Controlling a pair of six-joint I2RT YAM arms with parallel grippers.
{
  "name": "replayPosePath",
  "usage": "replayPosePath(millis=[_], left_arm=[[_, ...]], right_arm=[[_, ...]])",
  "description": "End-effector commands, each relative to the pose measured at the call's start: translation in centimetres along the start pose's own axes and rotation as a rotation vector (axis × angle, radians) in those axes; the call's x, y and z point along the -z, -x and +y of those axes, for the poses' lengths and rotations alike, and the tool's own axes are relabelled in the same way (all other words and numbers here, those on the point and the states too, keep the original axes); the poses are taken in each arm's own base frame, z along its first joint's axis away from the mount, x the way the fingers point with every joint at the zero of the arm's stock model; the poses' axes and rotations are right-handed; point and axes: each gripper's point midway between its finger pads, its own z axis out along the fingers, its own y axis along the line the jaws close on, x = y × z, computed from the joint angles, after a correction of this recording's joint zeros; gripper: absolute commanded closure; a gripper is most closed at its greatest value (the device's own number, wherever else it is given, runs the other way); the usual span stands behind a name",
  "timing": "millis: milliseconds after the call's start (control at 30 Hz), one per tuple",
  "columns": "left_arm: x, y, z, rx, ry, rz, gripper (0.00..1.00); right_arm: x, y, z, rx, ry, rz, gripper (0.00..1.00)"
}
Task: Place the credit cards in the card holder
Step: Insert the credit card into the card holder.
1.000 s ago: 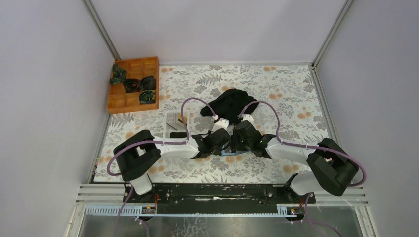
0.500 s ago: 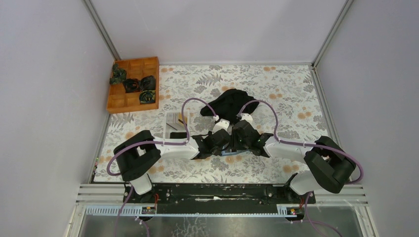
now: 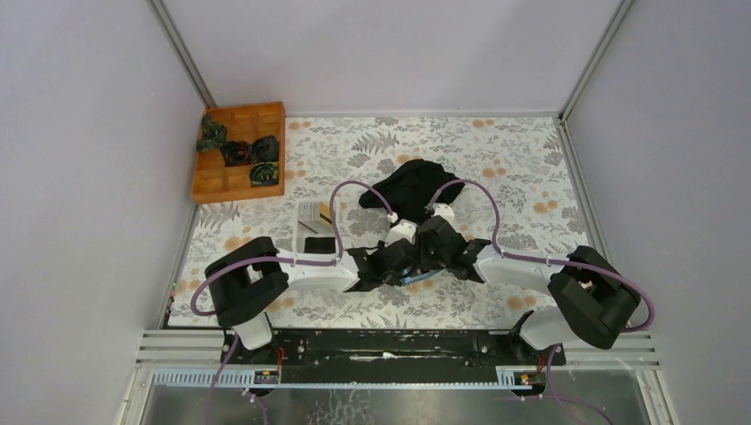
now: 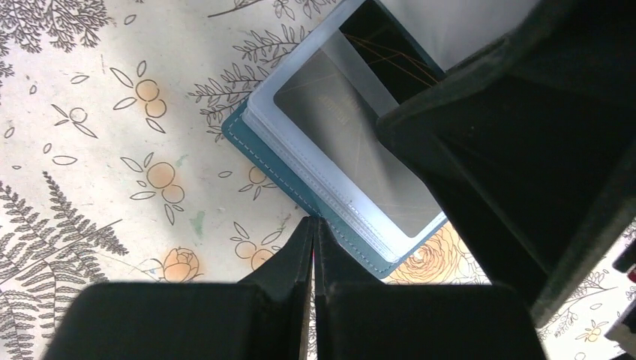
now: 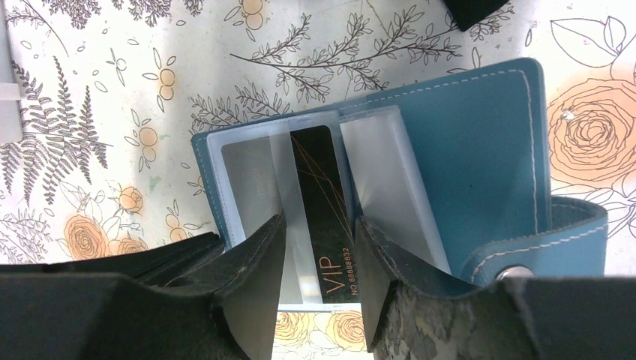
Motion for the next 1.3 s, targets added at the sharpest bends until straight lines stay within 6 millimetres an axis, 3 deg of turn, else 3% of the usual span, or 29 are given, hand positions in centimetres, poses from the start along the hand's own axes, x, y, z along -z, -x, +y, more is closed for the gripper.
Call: replayPosePath(millis=[0,300,467,567,633,733,767,800,1267], left_arm=[[-0.2,-0.8,-2.2,0.023,-0.071,0.006,0.98],[-0.1,-0.7,-2.7,0.018,-0.076,-0.004,0.98],[-0.1,-0.7,-2.6,0.016,-0.069,-0.008,0.98],[-0.2,-0.9,-2.3,0.018,-0.057,-0.006,0.98],[-0.3,-1.1,-2.2,0.017,-0.052,-0.001,0.98],[-0.3,-1.2,-2.1,0.018,-0.045,0.000,0.98],[-0.3,-1.2,-2.0,0.017,-0.044,0.000,0.98],[-0.4,-1.2,-2.0,0.019,-0.041,0.001,0.98],[0.4,-0.6,-0.6,0.044,0.020,-0.036,0.99]], right_arm=[[0.8,-0.6,1.8,-0.009,0.050,0.025,0.55],[0.8,-1.0,2.1,-0.008,0.045,0.031,0.68],[1.1,-0.9,2.1,-0.003,0.045,0.023,0.70],[1.5,-0.4,2.2,0.007,0.046,0.008,0.57],[1.9,0.1,2.3,0.015,0.048,-0.006,0.39],[2.4,0.8,2.4,0.027,0.043,-0.024,0.20],[2.5,1.0,2.4,0.031,0.043,-0.029,0.06],[2.6,1.2,2.5,0.032,0.044,-0.033,0.00],[4.7,3.4,3.3,0.046,0.079,-0.104,0.01]])
